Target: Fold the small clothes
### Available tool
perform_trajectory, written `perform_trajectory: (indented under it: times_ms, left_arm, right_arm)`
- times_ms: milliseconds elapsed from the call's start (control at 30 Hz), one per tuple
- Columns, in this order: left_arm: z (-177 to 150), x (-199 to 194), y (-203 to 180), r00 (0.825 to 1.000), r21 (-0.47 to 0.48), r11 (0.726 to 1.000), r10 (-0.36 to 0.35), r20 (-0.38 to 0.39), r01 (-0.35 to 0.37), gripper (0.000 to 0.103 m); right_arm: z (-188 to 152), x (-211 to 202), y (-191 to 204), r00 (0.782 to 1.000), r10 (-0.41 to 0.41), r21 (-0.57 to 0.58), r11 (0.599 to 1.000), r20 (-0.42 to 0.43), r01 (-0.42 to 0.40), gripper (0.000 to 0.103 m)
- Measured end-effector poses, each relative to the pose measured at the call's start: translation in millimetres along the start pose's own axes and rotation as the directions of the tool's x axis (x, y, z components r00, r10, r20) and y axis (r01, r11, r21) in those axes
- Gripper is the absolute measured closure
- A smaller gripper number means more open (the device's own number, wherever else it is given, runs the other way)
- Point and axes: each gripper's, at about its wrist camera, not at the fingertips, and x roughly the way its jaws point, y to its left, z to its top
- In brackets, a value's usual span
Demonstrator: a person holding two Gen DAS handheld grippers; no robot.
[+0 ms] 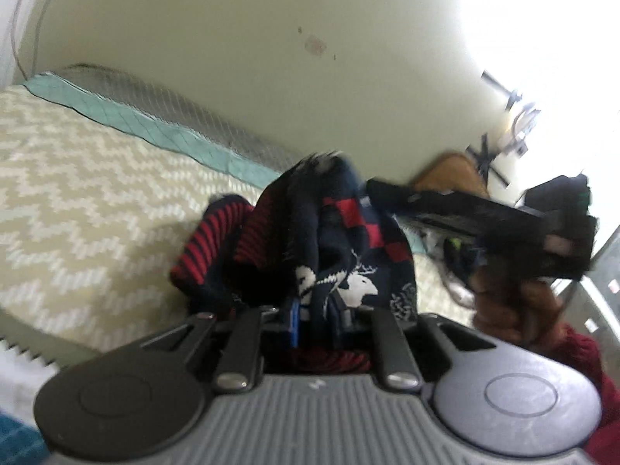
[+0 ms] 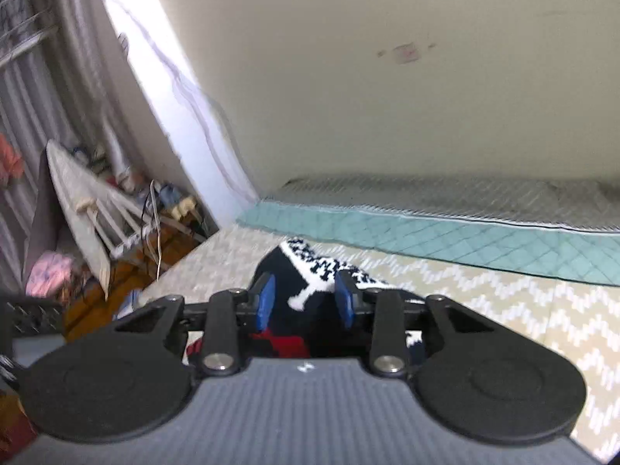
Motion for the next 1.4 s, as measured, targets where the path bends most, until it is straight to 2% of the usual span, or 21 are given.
perform_trajectory:
  times_ms: [100,200,267,300,367,467,533,567,600,633,667,733,800,900,1000,1100,1200,1267,1367,1400]
  left_arm:
    - [-4.9,-9.8,6.8,0.999,-0.021,0.999,0.035,0.015,-0.034,0.089]
    - [-11.7,6.9,26.0,0.994,-0.09,0.991,0.098,-0.043,-0.101,0.089]
    - [-16.1,23.0,35.8,0.989,-0.083,0.987,0.135,-0.051,-0.139,0.088]
    - [-17.2,23.3,36.7,0.991,-0.084,0.988,0.129,-0.033,-0.132,0.088]
    - [-14.8,21.5,34.8,0.989,-0.087,0.986,0.139,-0.044,-0.142,0.088]
    - [-10.3,22.0,25.2,0.983,-0.048,0.984,0.169,-0.068,-0.172,0.084]
    - [-6.8,17.1,19.3,0.98,-0.013,0.983,0.184,-0.079,-0.185,0.075]
    - [-3.2,11.6,13.4,0.979,0.012,0.981,0.195,-0.068,-0.194,0.071]
    - [0.5,6.4,8.2,0.978,0.038,0.979,0.204,-0.043,-0.203,0.059]
    - [6.2,-2.6,1.1,0.977,0.067,0.975,0.212,-0.003,-0.211,0.043]
    - [10.8,-9.9,-5.5,0.976,0.087,0.972,0.215,0.035,-0.217,0.038]
    - [22.9,-15.9,-15.7,0.97,0.128,0.963,0.225,0.095,-0.236,0.01]
    - [35.3,-10.2,-18.9,0.962,0.156,0.952,0.247,0.119,-0.264,0.0]
    - [50.2,15.4,-17.4,0.965,0.19,0.946,0.257,0.059,-0.263,0.0]
    - [57.0,43.4,-4.8,0.972,0.198,0.957,0.228,-0.053,-0.213,0.0]
    - [59.6,65.5,15.4,0.971,0.148,0.977,0.177,-0.161,-0.153,0.0]
    - [56.4,74.1,33.4,0.972,0.058,0.996,0.078,-0.223,-0.067,0.0]
    - [53.0,75.8,44.4,0.972,-0.005,1.0,0.017,-0.234,-0.019,0.0]
    - [44.0,79.2,54.9,0.971,-0.063,0.998,-0.041,-0.235,0.026,0.0]
    - [40.4,77.5,56.2,0.976,-0.063,0.997,-0.05,-0.21,0.037,0.0]
  right_arm:
    - [-0.5,30.9,14.3,0.998,0.004,-0.043,0.999,-0.056,-0.007,0.068]
    - [-10.9,72.9,29.4,0.987,-0.1,-0.22,0.973,-0.128,0.07,0.072]
    - [-21.6,90.5,39.8,0.981,-0.142,-0.323,0.942,-0.133,0.093,0.072]
    - [-21.9,91.2,41.2,0.979,-0.159,-0.338,0.935,-0.132,0.106,0.072]
    - [-19.6,88.2,36.1,0.979,-0.153,-0.324,0.941,-0.137,0.101,0.072]
    - [-23.2,70.8,29.7,0.989,-0.118,-0.32,0.944,-0.088,0.085,0.071]
    - [-28.1,67.1,39.5,0.992,-0.117,-0.338,0.936,-0.038,0.097,0.066]
    - [-28.7,60.5,43.1,0.993,-0.116,-0.343,0.933,-0.015,0.104,0.058]
    - [-27.6,52.7,45.4,0.994,-0.106,-0.336,0.936,0.008,0.102,0.052]
    - [-25.2,46.4,46.6,0.997,-0.072,-0.315,0.946,0.035,0.079,0.037]
    - [-23.8,33.5,45.7,0.997,-0.031,-0.286,0.957,0.076,0.051,0.03]
    - [-22.0,7.6,41.4,0.987,-0.002,-0.226,0.973,0.159,0.038,0.027]
    - [-22.6,-12.3,32.4,0.977,-0.022,-0.176,0.983,0.21,0.06,0.024]
    - [-30.7,-36.4,8.3,0.972,-0.065,-0.08,0.993,0.228,0.085,0.017]
    - [-44.4,-48.9,-25.4,0.985,-0.063,0.074,0.996,0.16,0.052,0.016]
    - [-60.6,-52.3,-58.4,0.995,-0.005,0.269,0.963,0.103,-0.023,0.016]
    - [-70.3,-41.2,-77.1,0.995,0.073,0.391,0.916,0.067,-0.094,0.016]
    - [-73.0,-25.7,-80.4,0.993,0.118,0.42,0.9,0.029,-0.119,0.015]
    - [-74.7,-5.6,-73.3,0.994,0.111,0.386,0.917,-0.01,-0.099,0.009]
    - [-72.8,0.2,-68.5,0.994,0.104,0.361,0.928,-0.017,-0.091,0.008]
